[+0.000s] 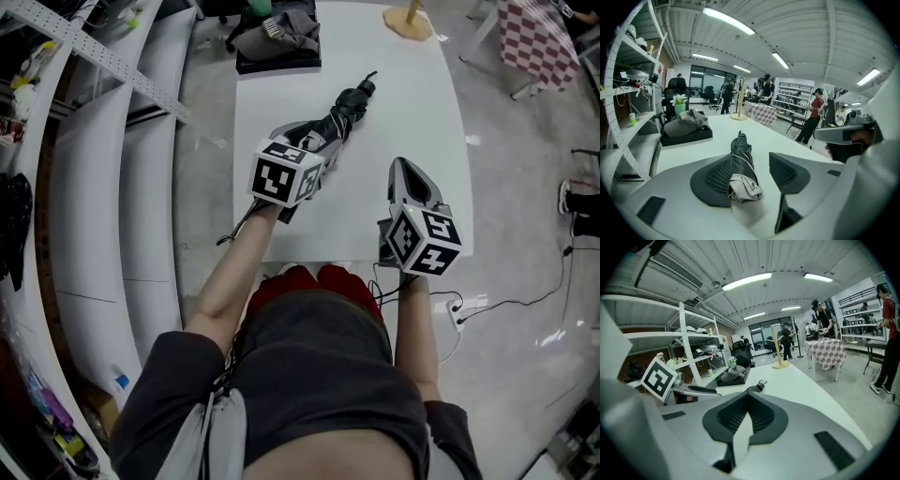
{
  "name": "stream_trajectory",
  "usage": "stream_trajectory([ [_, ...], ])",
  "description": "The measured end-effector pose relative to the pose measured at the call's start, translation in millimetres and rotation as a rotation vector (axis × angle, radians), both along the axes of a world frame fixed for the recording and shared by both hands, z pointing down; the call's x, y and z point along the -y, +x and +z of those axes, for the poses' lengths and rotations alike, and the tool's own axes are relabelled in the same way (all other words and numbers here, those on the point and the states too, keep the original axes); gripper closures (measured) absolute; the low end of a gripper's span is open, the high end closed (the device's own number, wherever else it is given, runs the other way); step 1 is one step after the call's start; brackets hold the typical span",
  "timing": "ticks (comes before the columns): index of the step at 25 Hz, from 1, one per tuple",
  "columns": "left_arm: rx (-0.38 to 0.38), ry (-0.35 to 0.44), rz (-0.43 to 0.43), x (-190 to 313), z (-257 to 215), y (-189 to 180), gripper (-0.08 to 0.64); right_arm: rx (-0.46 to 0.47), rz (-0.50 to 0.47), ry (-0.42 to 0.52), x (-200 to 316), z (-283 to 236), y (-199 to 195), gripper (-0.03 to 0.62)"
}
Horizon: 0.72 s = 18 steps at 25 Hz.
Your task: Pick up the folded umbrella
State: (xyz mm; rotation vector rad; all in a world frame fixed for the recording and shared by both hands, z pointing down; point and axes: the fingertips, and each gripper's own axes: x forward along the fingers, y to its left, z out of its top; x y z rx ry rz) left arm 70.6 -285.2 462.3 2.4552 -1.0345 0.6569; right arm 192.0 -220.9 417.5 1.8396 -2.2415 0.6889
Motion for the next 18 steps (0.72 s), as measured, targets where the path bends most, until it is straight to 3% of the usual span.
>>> stream_trajectory([
  [18,0.151,-0.049,-0.036,50,33,33,0.298,0.036,-0.105,-0.055,48,27,22,0.574],
])
